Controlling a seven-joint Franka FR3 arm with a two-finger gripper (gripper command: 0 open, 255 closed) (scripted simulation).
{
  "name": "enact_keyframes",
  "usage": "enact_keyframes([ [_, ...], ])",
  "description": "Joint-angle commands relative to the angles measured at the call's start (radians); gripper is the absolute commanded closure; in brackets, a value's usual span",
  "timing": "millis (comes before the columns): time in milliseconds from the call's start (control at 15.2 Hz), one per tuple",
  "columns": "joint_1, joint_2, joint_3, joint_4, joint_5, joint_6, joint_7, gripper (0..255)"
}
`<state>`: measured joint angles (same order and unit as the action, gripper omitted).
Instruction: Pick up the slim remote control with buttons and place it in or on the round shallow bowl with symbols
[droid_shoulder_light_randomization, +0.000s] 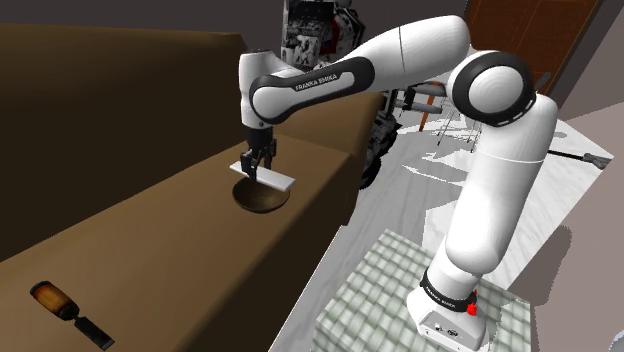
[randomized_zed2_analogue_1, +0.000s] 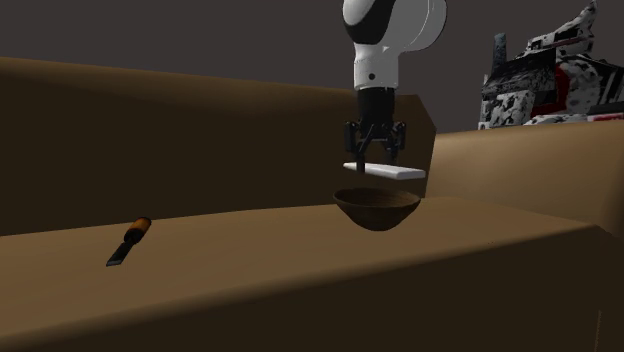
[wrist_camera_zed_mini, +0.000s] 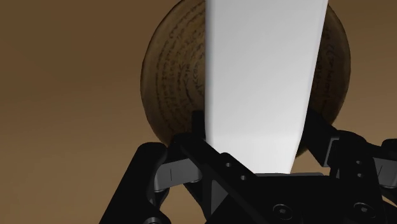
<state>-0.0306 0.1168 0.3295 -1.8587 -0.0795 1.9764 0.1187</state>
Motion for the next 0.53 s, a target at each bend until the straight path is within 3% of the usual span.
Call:
enact_keyframes([
  [0, 0.001, 0.006, 0.000, -0.017, -0.003, 0.023, 0.004, 255],
  [462, 0.001, 0.016, -0.001, -0.042, -0.008, 0.057, 0.008, 255],
])
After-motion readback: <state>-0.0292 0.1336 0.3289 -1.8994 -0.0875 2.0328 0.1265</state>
